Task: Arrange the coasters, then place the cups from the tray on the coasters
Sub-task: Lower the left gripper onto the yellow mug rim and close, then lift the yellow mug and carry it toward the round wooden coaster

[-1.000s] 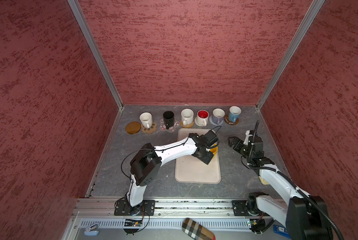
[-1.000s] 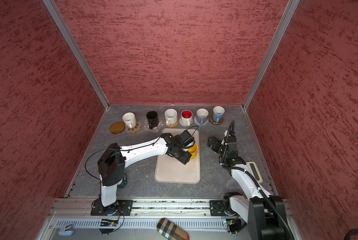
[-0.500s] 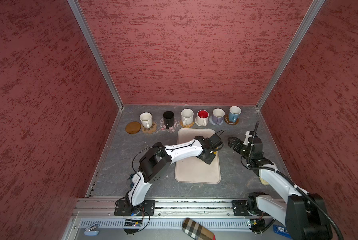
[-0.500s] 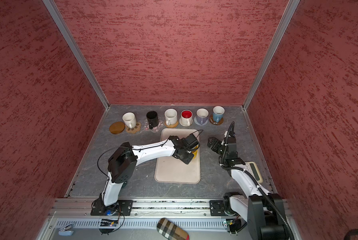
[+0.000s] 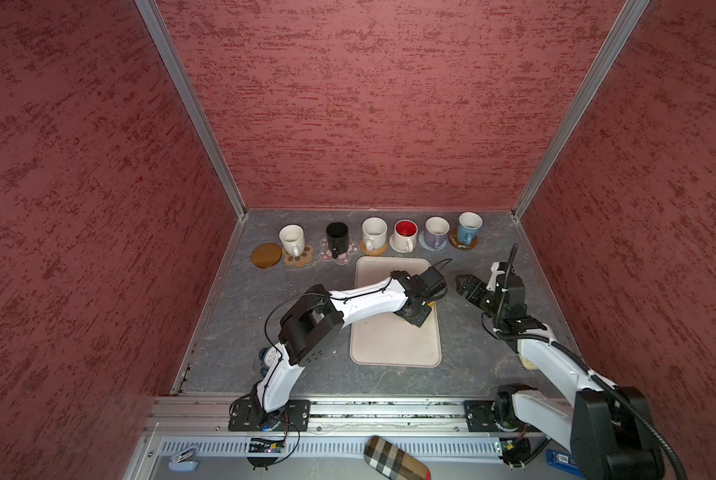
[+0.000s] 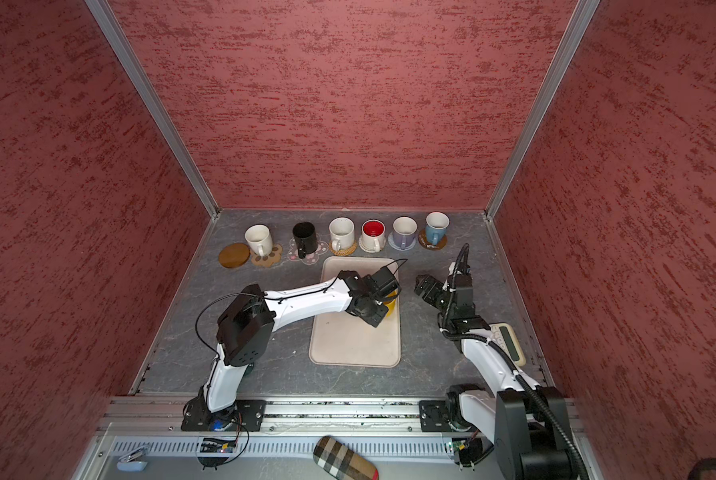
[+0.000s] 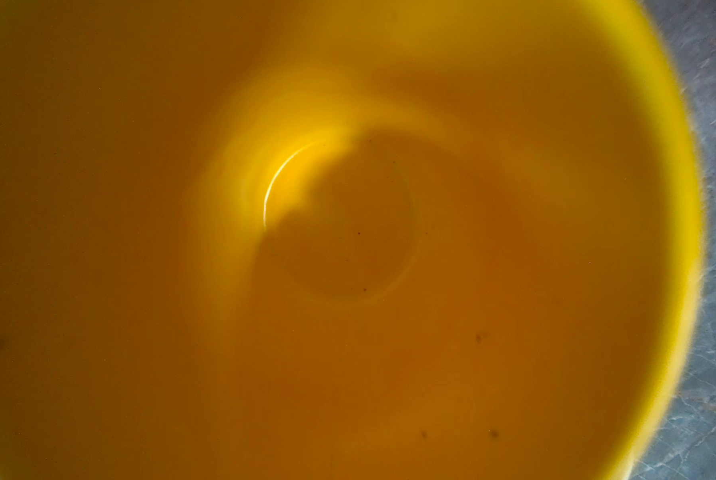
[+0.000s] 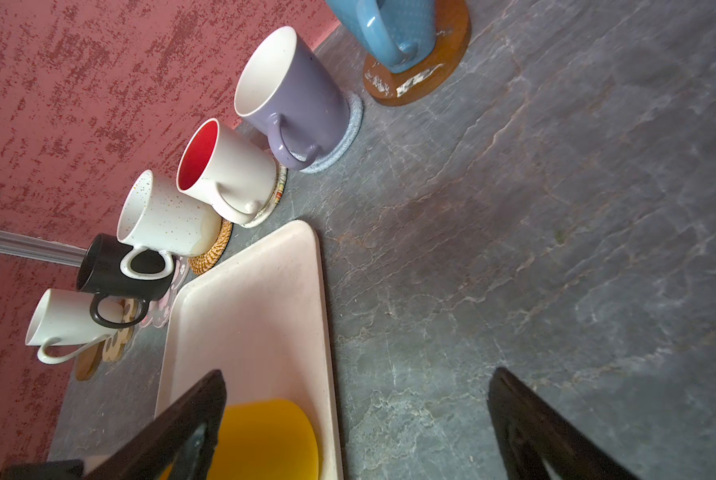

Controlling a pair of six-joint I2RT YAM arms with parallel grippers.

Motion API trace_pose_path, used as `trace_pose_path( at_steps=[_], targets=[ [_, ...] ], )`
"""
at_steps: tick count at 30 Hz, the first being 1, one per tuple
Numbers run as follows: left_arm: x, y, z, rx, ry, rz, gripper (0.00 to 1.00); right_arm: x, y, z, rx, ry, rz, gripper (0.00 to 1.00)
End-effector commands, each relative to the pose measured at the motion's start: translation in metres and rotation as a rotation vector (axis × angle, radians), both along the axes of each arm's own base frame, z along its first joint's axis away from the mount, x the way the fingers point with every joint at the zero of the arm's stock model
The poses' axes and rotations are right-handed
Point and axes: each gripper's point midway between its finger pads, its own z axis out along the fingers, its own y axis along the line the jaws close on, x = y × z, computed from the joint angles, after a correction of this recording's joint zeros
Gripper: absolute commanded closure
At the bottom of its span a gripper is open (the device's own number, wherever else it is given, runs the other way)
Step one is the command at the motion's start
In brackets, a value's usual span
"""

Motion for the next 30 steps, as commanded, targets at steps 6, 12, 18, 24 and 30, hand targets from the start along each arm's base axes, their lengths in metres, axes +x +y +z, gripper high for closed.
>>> trace_pose_path(
  at_steps=[6, 12, 18, 24, 30],
  targets=[
    [0.007, 0.002, 0.035, -0.034, -0.073, 0.02, 1.0, -0.005, 0.004, 0.027, -0.003, -0.099, 0.042, 0.01],
    [0.008, 0.013, 0.065, -0.07, -0.122, 0.043, 1.0, -0.014, 0.009, 0.049, -0.006, -0.154, 0.082, 0.01],
    [0.005, 0.032, 0.094, -0.094, -0.165, 0.071, 1.0, -0.02, 0.016, 0.072, 0.014, -0.198, 0.122, 0.01],
    [0.014, 0.071, 0.129, -0.114, -0.226, 0.159, 1.0, -0.02, 0.027, 0.104, 0.052, -0.275, 0.172, 0.01],
    [0.028, 0.118, 0.159, -0.201, -0.24, 0.284, 1.0, -0.011, 0.043, 0.126, 0.074, -0.313, 0.23, 0.01]
  ],
)
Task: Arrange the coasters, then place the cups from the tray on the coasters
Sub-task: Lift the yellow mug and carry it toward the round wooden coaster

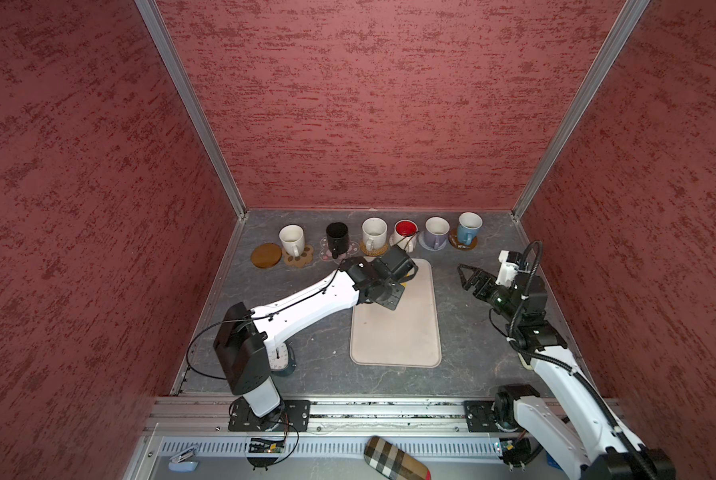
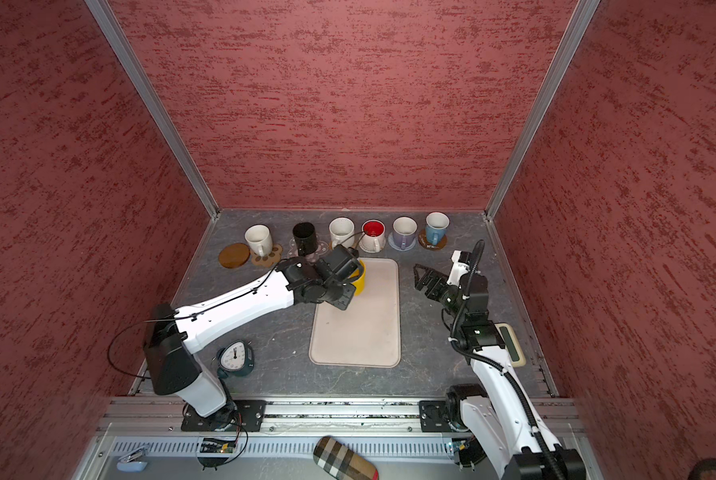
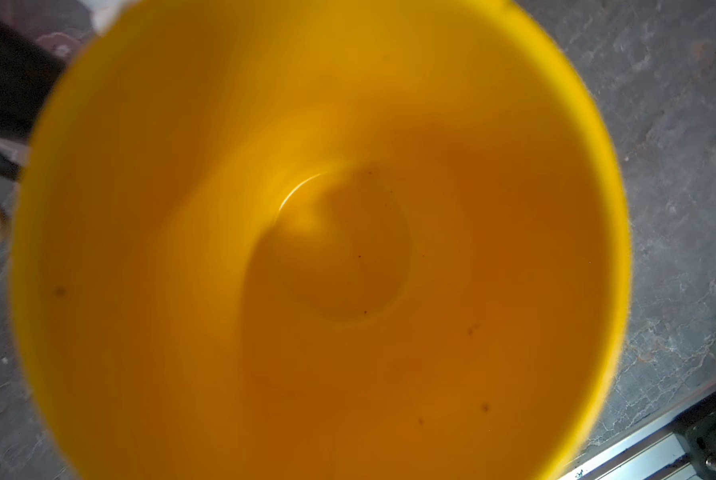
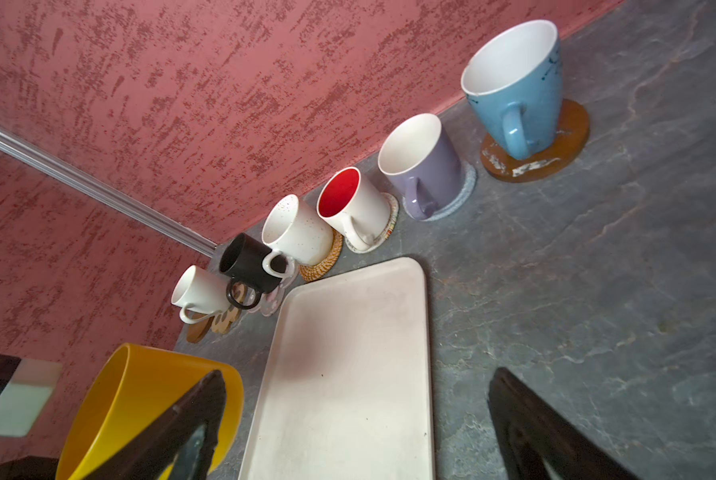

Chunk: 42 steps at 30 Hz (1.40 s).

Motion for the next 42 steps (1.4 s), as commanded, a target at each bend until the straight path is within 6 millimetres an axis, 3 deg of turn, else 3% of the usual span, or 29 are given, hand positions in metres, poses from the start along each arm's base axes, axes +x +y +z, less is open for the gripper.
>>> trace_pose_path(
  at_steps=[1, 5, 11, 18, 24, 29, 42],
  targets=[
    [0.015, 0.023, 0.035, -0.086, -0.072, 0.086, 1.0, 0.007, 0.017, 0.028, 0.024, -0.062, 0.067, 0.01],
    [0.026, 0.059, 0.051, -0.123, -0.093, 0.166, 1.0, 0.019, 0.036, 0.035, 0.009, -0.068, 0.108, 0.01],
    [0.045, 0.136, 0.069, -0.204, -0.126, 0.357, 1.0, 0.041, 0.066, 0.043, 0.018, -0.099, 0.162, 0.01],
    [0.056, 0.209, 0.075, -0.25, -0.121, 0.53, 1.0, 0.07, 0.114, 0.042, 0.025, -0.122, 0.25, 0.01],
    [0.068, 0.248, 0.066, -0.251, -0.094, 0.634, 1.0, 0.086, 0.156, 0.047, 0.034, -0.147, 0.328, 0.01],
    [0.082, 0.278, 0.053, -0.219, -0.086, 0.735, 1.0, 0.1, 0.186, 0.039, 0.021, -0.144, 0.386, 0.01],
    [0.132, 0.324, 0.033, -0.152, -0.162, 0.895, 1.0, 0.125, 0.221, 0.022, 0.033, -0.145, 0.473, 0.01]
  ],
)
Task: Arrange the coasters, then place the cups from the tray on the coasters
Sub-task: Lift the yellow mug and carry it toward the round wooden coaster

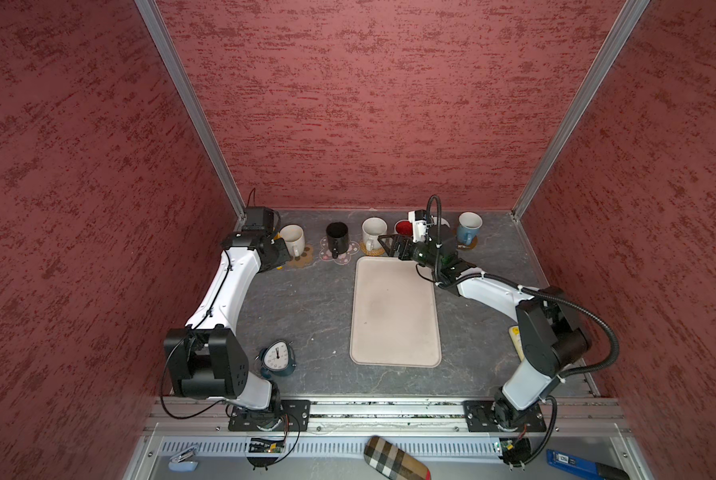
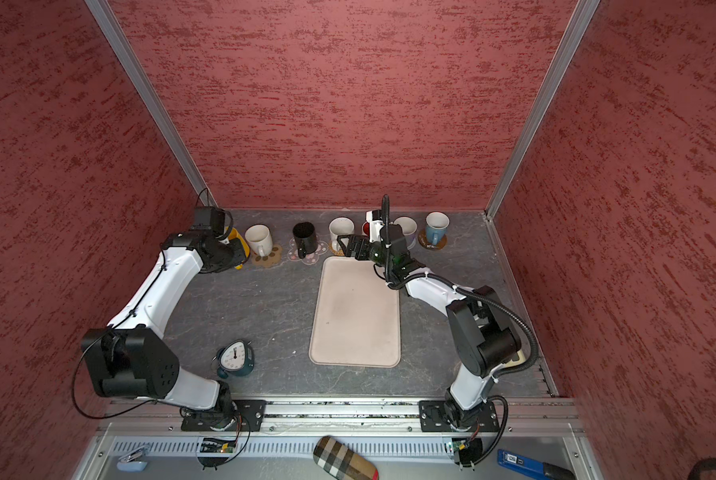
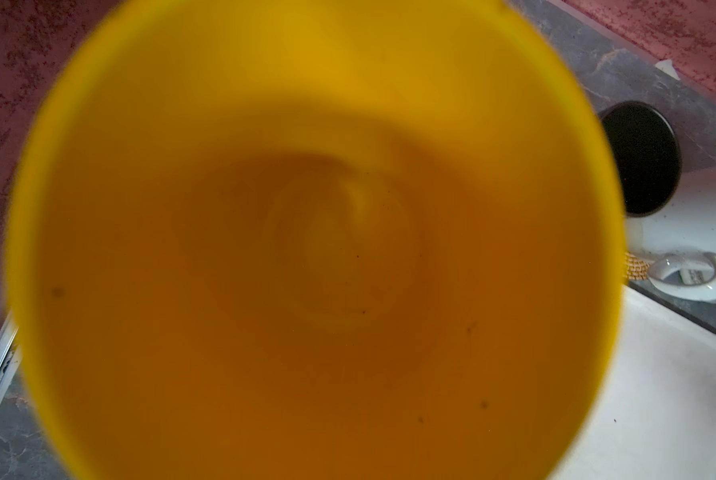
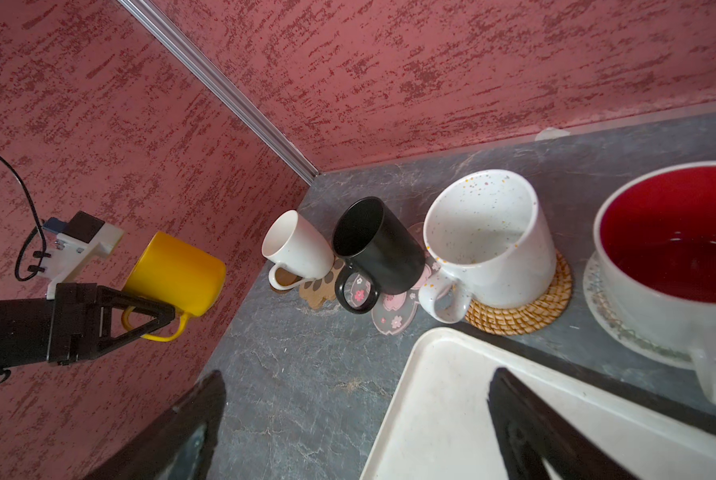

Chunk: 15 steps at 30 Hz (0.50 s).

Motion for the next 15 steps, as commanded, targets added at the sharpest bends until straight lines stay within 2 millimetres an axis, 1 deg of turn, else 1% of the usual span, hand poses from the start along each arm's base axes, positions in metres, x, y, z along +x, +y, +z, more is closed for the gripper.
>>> trace_pose_path(
  at_steps=[1, 5, 8, 11, 15],
  targets=[
    [0.038, 0.015, 0.034, 0.043, -0.172, 0.044, 1.0, 0.005, 0.013, 0.027, 0.042, -0.091, 0.045, 0.01],
    [0.056, 0.02, 0.024, 0.067, -0.156, 0.013, 1.0, 0.012, 0.022, 0.031, 0.053, -0.108, 0.075, 0.01],
    [0.064, 0.034, 0.015, 0.081, -0.133, 0.035, 1.0, 0.017, 0.027, 0.033, 0.059, -0.119, 0.09, 0.01],
    [0.071, 0.047, 0.008, 0.063, -0.15, 0.04, 1.0, 0.02, 0.033, 0.034, 0.067, -0.128, 0.106, 0.01],
    [0.079, 0.061, -0.001, 0.045, -0.178, 0.038, 1.0, 0.02, 0.04, 0.028, 0.075, -0.124, 0.129, 0.01]
  ],
)
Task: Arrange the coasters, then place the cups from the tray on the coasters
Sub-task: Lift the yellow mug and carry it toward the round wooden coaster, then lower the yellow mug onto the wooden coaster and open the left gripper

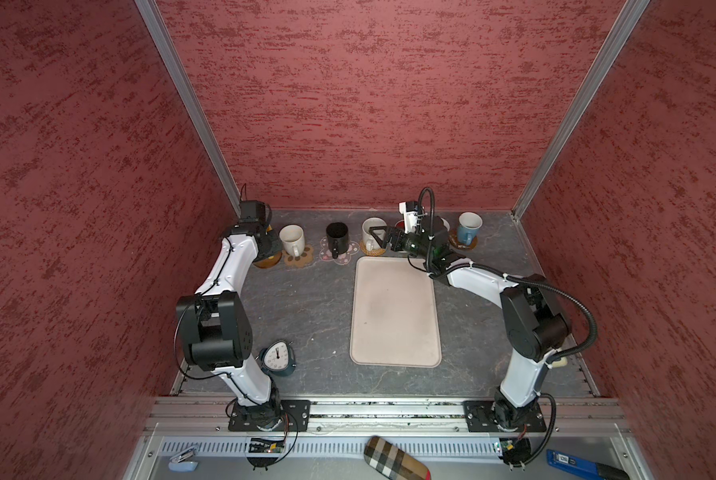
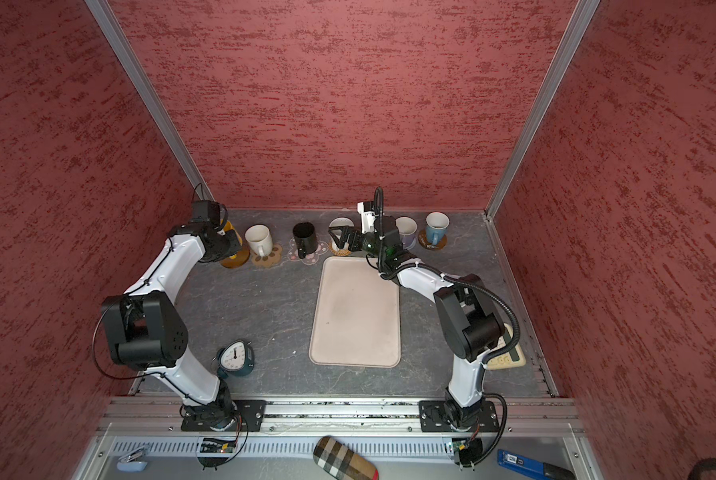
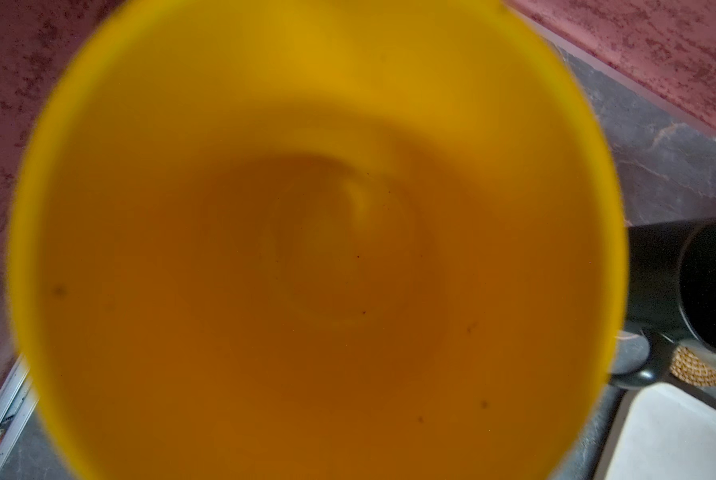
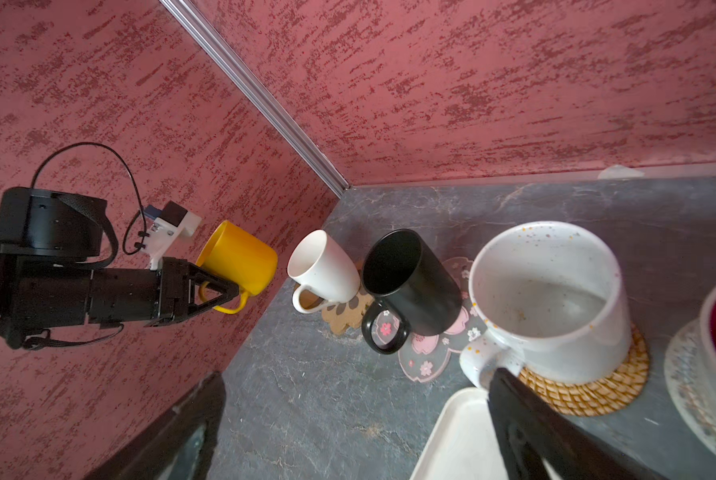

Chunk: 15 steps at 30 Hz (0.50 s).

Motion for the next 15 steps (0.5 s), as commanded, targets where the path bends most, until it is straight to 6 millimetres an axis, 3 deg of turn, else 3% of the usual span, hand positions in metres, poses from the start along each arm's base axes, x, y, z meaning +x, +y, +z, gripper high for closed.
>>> trace_pose_path(
  at_steps=[1, 15],
  targets=[
    [0.027, 0.013, 0.021, 0.013, -0.146, -0.025, 1.0, 0.0, 0.012, 0.012, 0.023, -0.056, 0.048, 0.01],
    [0.051, 0.031, -0.039, -0.023, -0.091, -0.038, 1.0, 0.01, 0.015, -0.011, -0.016, -0.031, 0.042, 0.01]
  ],
)
